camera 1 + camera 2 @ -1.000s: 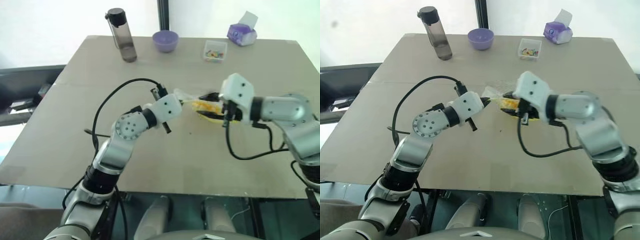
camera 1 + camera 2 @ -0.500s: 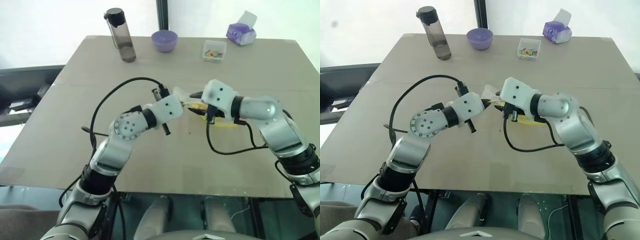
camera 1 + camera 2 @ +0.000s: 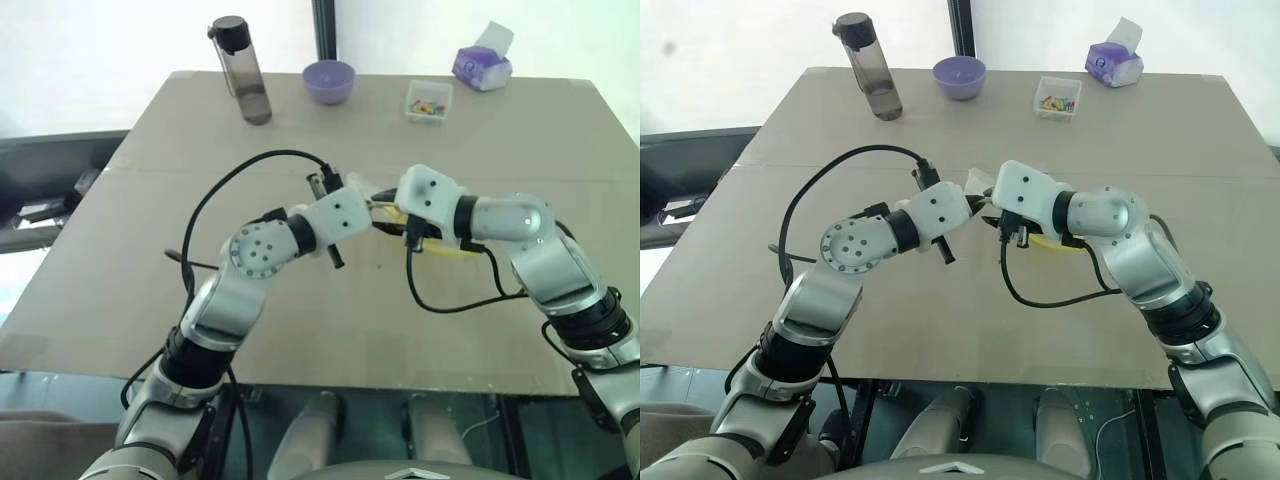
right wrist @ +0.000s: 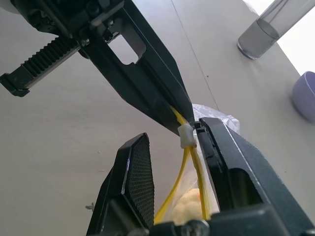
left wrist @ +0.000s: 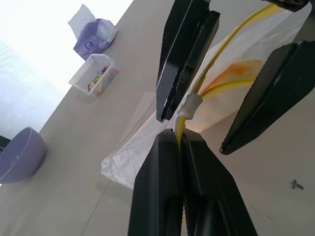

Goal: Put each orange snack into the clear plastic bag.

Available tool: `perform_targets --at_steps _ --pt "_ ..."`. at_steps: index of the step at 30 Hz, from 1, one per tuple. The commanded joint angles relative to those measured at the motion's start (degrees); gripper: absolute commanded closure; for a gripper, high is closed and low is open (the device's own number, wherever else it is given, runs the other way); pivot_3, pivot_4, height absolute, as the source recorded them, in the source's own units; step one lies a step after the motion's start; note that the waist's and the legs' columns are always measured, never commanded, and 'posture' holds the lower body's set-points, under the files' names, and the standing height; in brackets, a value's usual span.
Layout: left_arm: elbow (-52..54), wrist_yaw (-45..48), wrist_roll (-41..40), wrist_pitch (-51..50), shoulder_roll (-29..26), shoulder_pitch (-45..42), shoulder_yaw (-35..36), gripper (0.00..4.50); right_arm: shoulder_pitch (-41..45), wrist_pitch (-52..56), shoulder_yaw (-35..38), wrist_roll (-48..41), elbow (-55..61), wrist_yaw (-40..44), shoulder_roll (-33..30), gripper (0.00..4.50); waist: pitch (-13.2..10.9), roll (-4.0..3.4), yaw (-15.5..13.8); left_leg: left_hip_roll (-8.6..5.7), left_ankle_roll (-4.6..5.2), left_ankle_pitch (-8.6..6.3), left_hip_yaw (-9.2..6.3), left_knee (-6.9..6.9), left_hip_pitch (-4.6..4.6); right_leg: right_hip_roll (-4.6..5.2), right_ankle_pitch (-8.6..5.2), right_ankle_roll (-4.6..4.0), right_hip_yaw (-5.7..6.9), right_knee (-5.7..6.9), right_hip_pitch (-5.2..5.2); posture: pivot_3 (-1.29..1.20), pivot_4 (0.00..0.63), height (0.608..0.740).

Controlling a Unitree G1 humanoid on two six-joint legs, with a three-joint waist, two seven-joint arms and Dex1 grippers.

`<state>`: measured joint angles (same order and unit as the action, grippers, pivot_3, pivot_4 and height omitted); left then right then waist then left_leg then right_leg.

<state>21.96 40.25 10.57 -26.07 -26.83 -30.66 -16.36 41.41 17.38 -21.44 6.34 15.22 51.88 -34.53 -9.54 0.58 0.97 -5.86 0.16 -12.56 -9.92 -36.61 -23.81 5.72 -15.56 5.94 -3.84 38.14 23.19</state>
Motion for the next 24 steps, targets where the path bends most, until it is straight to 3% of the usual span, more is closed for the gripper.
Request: perform_targets --at_steps 1,24 --pt "2.49 0.02 -0.14 -0.39 -0.18 -1.06 0.18 4.5 1.17 -0.42 2.26 0.68 2.88 -0.11 -0.81 2.78 0.0 0.0 -0.01 0.0 0.0 0.0 0.0 0.0 0.0 0.0 0.0 0.0 0.0 0.0 0.0 0.0 0.15 0.739" --pt "3.14 0.62 -0.86 -3.73 0.13 -1.25 -0.35 4.5 -0.67 -2.34 1.61 2.89 3.85 0.21 -2.53 2.78 0.0 0.0 0.0 0.0 0.0 0.0 0.01 0.0 0.0 0.0 0.0 0.0 -0.01 0.01 0.0 0.0 0.15 0.739"
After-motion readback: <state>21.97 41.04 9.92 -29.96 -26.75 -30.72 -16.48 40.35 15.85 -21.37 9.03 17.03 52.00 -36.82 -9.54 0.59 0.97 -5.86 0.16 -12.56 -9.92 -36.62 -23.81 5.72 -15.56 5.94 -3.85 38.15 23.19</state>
